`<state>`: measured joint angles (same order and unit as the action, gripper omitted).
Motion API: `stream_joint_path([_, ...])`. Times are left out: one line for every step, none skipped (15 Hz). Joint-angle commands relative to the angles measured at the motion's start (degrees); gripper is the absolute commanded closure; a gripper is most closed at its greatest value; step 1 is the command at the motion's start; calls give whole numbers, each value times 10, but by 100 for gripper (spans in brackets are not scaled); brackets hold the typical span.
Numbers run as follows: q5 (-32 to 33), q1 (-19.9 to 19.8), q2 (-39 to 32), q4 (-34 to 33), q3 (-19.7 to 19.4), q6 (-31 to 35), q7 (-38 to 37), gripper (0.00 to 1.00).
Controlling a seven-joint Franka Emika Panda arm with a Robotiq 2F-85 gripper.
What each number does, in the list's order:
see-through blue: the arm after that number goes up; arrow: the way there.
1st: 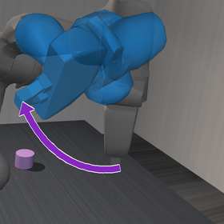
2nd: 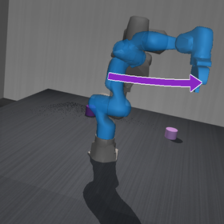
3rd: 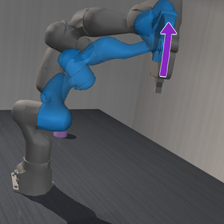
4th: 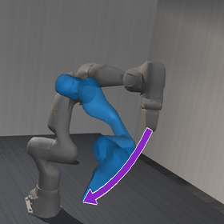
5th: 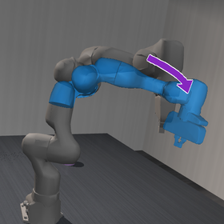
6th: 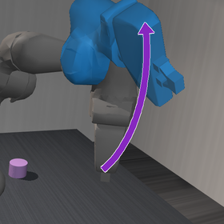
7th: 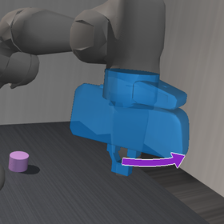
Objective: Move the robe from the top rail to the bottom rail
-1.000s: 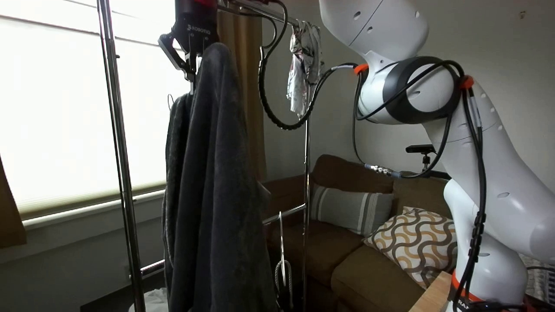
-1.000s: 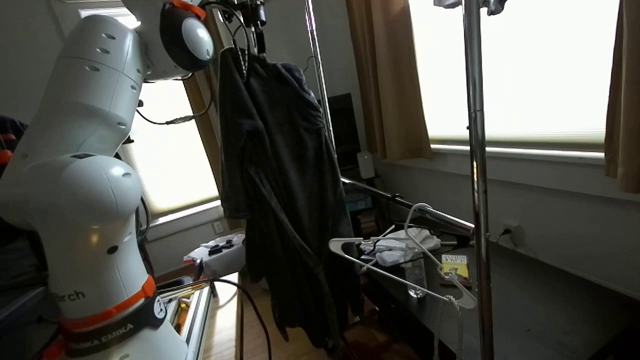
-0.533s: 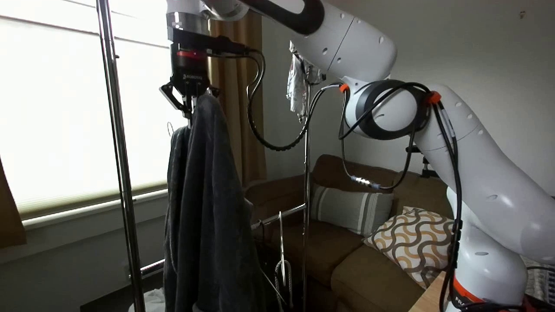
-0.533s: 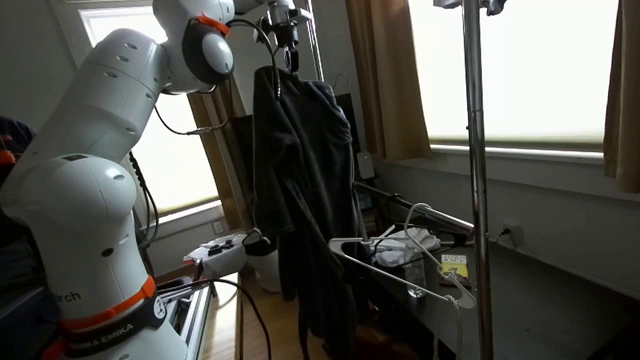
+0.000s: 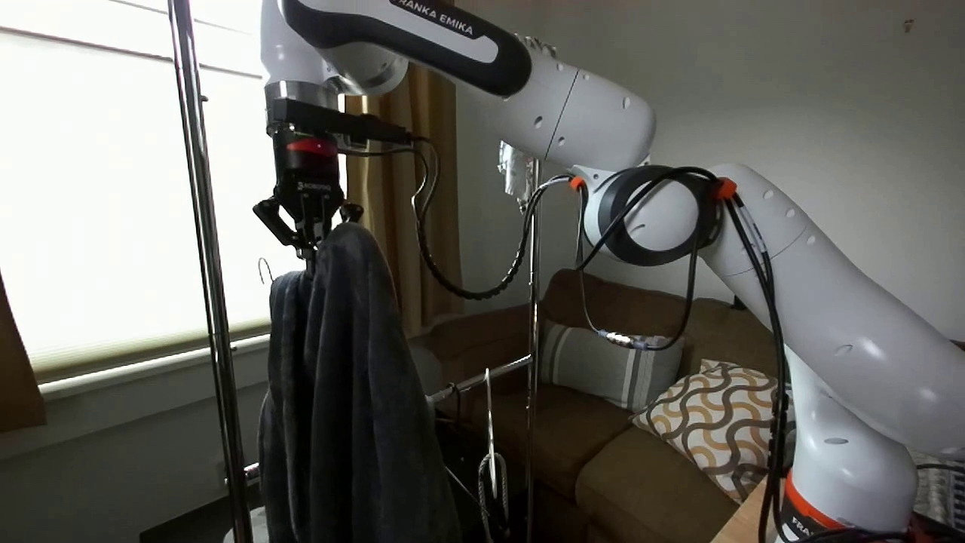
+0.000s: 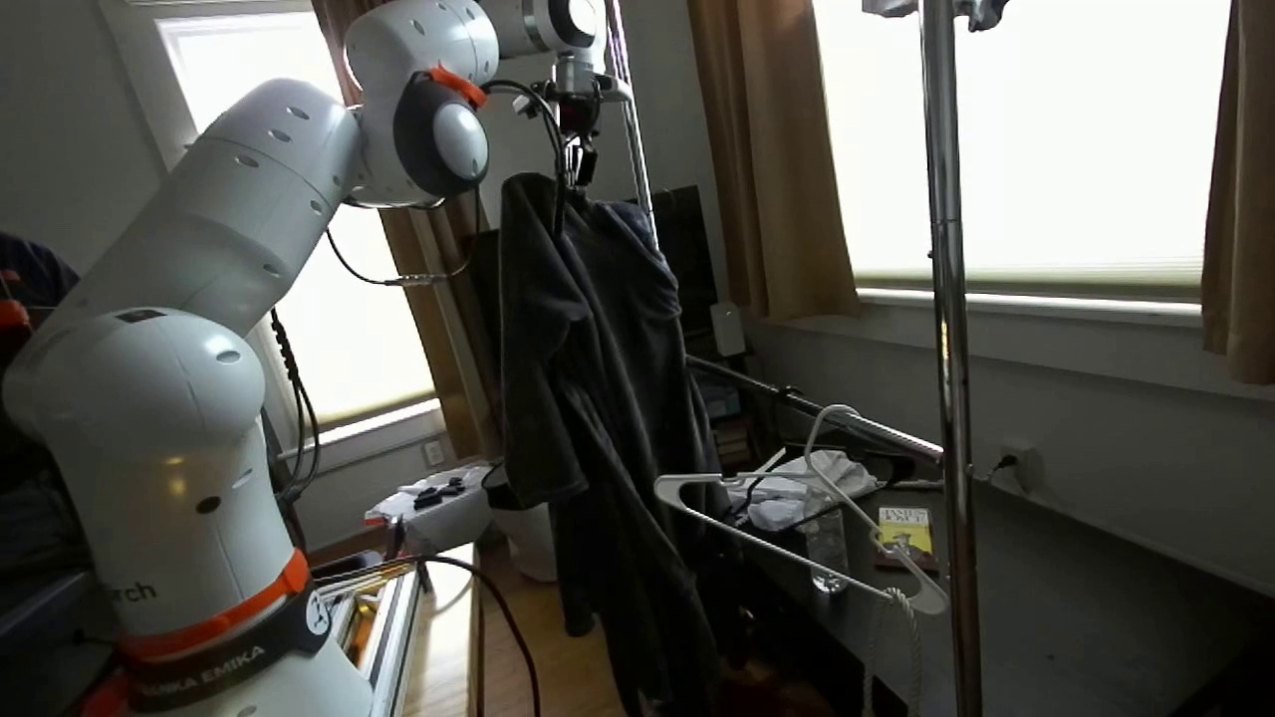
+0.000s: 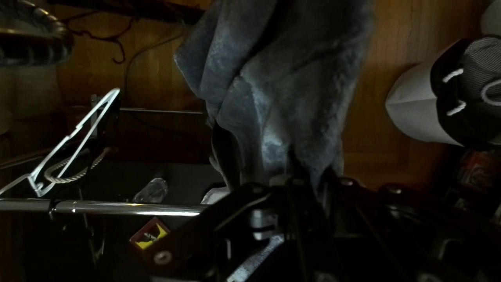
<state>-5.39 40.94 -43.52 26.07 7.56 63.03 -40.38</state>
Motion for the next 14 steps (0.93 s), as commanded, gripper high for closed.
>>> stream_joint_path([-7,-5,10,14,2,8,2,91])
stream_joint_path([-10,-8,10,12,4,8,3,91])
stream_joint_path([-12,-11,11,11,5,8,4,91])
stream_joint_path([-13,-12,11,11,6,8,4,98])
stream_joint_path([-8,-10,5,12,4,18,11,98])
stream_joint_path([-2,-14,-8,-4,-5,38,-7,98])
stream_joint_path([-2,-19,-24,-25,-8,47,-17,98])
stream_joint_path([-1,-26,-25,-14,-15,55,-36,98])
stream_joint_path([-6,-35,-31,-7,-17,54,-53,98])
stream_joint_path([-16,-47,-37,1,-14,40,-66,98])
stream_joint_path([-27,-59,-47,-2,-8,18,-76,98])
stream_joint_path([-42,-70,-60,-10,1,-3,-83,98])
stream_joint_path([-58,-81,-69,-13,12,-26,-80,98])
stream_joint_path([-67,-88,-76,-11,17,-49,-75,98])
